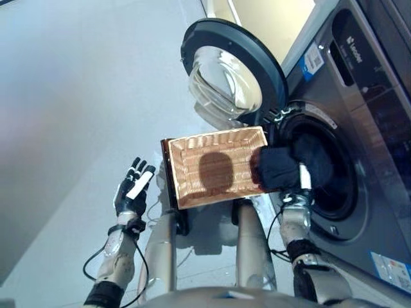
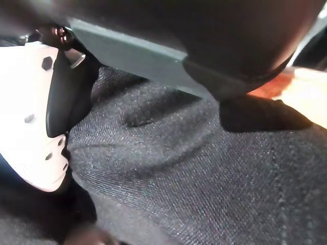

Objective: Pick up the clothes and place them into the washing machine

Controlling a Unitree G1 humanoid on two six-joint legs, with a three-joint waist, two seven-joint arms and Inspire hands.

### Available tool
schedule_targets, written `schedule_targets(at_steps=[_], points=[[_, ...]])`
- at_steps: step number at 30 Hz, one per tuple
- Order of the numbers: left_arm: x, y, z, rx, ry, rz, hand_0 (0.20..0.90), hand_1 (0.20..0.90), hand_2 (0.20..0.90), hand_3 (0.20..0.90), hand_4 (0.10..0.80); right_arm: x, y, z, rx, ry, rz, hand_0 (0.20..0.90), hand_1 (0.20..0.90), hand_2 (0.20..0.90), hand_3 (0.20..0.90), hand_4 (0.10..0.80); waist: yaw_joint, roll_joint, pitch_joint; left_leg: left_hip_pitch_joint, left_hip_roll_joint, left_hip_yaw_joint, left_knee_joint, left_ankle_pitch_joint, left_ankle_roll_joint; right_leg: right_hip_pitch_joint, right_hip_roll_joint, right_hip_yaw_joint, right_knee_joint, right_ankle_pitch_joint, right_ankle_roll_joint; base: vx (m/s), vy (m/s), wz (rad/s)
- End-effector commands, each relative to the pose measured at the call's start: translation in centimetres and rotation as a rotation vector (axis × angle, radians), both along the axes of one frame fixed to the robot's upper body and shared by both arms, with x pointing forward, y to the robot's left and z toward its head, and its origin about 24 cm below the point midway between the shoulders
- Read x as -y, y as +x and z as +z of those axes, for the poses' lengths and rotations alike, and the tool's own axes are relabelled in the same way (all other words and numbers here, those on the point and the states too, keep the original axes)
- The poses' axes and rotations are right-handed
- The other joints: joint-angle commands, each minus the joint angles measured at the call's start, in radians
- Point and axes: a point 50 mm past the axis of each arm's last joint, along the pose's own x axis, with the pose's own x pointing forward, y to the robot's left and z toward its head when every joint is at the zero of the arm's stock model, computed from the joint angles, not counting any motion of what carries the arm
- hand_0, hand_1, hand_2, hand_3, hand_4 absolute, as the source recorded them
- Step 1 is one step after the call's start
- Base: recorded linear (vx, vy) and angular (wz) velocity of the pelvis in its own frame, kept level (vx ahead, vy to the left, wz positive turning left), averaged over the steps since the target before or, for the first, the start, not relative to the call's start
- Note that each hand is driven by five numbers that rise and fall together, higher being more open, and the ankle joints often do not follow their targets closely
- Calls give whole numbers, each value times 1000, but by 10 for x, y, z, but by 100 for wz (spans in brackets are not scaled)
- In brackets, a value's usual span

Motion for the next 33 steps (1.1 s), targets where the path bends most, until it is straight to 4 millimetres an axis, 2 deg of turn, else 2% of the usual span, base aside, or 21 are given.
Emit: schedule_targets(at_steps=[1,4,8,10,15,20,22,25,28,33], points=[[-8,2,25,153,30,19,900,900,900,900,800,29,0,20,72,-74,-129,200,200,200,200,300,6,38,-82,-26,29,-72,-5,40,-70,1,-2,16,-63,86,13,0,0,0],[-5,2,26,154,41,-8,900,900,900,900,800,48,4,28,77,-19,-247,200,200,200,200,300,16,61,-82,-23,21,-65,-16,38,-68,-12,-7,30,-58,81,16,2,21,1],[-3,3,26,158,41,-22,900,900,900,900,800,62,8,39,114,23,-332,200,200,200,200,300,23,74,-85,-26,13,-57,-24,40,-66,-23,-9,41,-55,81,18,4,13,0],[-1,4,29,166,43,-43,900,900,900,900,800,78,4,45,120,51,-420,200,200,200,200,300,26,83,-86,-28,11,-57,-25,39,-66,-29,-11,45,-51,76,19,0,0,0],[1,5,32,177,48,-69,900,900,900,900,800,97,1,55,133,106,-536,200,200,200,200,300,32,93,-92,-25,5,-58,-29,36,-66,-30,-12,45,-46,70,19,11,0,5],[-1,5,39,199,67,-83,900,900,900,900,800,128,1,90,197,70,-629,200,200,200,200,300,37,98,-101,-40,3,-56,-35,41,-68,-46,-16,46,-48,78,24,0,0,0],[-4,4,40,203,80,-87,900,900,900,900,800,144,-5,107,227,35,-674,200,200,200,200,300,37,93,-107,-45,4,-59,-33,42,-68,-46,-16,41,-51,79,25,3,-8,2],[-6,5,43,210,89,-89,900,900,900,900,800,159,-9,125,255,-10,-704,200,200,200,200,300,36,86,-113,-46,5,-64,-28,40,-69,-46,-14,40,-43,77,26,0,-10,2],[-6,6,43,208,97,-99,900,900,900,900,800,166,-13,130,247,-28,-713,200,200,200,200,300,36,84,-114,-48,7,-68,-23,38,-71,-41,-16,38,-43,78,28,1,-9,3],[-7,7,45,214,99,-92,900,900,900,900,800,169,-18,126,211,-22,-724,200,200,200,200,300,31,79,-125,-56,9,-66,-13,31,-71,-48,-10,40,-37,78,26,1,1,1]])
